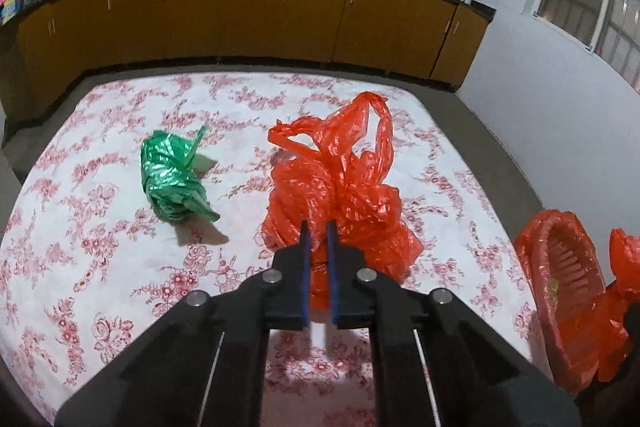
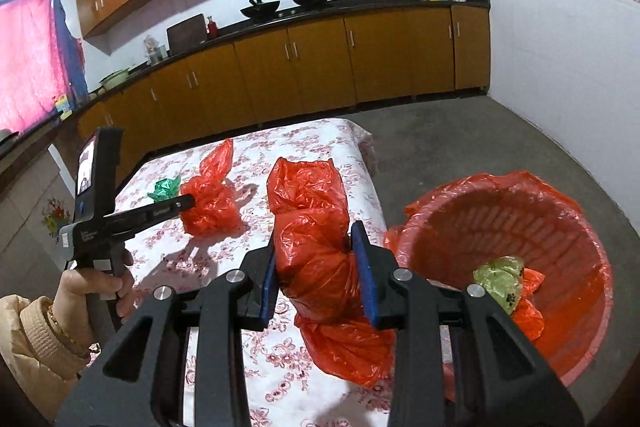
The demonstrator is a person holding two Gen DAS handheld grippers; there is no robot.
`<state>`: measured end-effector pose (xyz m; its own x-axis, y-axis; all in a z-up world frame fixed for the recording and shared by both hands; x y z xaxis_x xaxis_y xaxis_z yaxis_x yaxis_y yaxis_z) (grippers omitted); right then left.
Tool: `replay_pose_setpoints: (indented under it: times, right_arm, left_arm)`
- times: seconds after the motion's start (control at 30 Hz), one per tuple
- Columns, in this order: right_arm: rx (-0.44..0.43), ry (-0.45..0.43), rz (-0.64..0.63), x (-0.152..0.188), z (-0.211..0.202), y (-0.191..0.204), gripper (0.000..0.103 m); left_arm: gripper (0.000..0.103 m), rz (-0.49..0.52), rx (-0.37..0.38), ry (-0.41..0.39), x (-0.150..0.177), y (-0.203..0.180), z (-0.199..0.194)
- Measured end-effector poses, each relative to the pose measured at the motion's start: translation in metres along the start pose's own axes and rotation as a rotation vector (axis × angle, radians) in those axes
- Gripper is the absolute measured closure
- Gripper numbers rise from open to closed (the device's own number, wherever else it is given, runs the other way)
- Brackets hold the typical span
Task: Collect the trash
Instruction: 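Carry both red bags into the red basket and open both grippers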
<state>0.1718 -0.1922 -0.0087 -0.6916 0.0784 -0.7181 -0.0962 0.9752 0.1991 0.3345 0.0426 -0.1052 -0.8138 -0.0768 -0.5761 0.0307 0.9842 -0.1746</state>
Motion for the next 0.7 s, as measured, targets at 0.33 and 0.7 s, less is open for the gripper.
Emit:
replay_pose_setpoints:
  times: [0.33,0.7]
  right_arm:
    - [0.059,-0.048,0.07,0.003,-0.024,-0.028,0.069]
    - [0.212,-0.099,0.211,0.007,-0.064,-0.099,0.069]
  left_arm:
    - [0.095,0.075,0.076,-0.06,0.003,-0.038,-0.037]
    - [0.095,0.214,0.244,-0.075,0.019,-0.128,-0.064]
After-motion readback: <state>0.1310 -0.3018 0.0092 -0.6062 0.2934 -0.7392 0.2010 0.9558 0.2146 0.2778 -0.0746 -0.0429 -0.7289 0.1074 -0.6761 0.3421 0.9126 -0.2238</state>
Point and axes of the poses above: each gripper's, at about its wrist camera, not at the fingertips, and z roughly the way its jaws point, y to its left, x to its underside, the point moved 1 cm from there along z, roughly the way its jaws point, and after that the axes turned 9 degrees about y, right-handed, at the moved point
